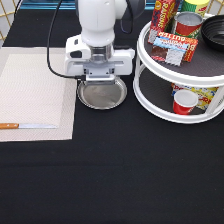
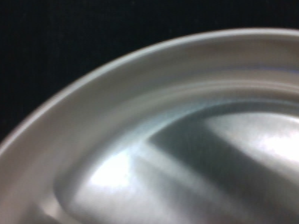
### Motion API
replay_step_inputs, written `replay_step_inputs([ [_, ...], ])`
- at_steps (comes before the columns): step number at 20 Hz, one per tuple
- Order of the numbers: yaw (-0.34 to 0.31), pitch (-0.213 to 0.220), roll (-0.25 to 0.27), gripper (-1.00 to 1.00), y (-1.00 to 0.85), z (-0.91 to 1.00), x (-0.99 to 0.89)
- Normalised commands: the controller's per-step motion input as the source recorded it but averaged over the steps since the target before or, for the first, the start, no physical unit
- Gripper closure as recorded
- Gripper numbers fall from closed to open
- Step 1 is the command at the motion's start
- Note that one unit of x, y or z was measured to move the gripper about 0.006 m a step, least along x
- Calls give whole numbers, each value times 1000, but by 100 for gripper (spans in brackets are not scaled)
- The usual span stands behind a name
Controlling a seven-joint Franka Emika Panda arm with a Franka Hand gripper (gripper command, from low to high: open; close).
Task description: Arrange plate and fork
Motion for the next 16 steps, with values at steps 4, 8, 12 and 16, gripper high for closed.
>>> replay_step_inputs([
  [4, 0, 36, 139, -100, -254, -169, 338],
  [8, 0, 62, 136, -100, -249, -122, 261],
  [12, 0, 97, 111, -100, -228, 32, 334],
  [16, 0, 98, 122, -100, -359, 109, 349],
])
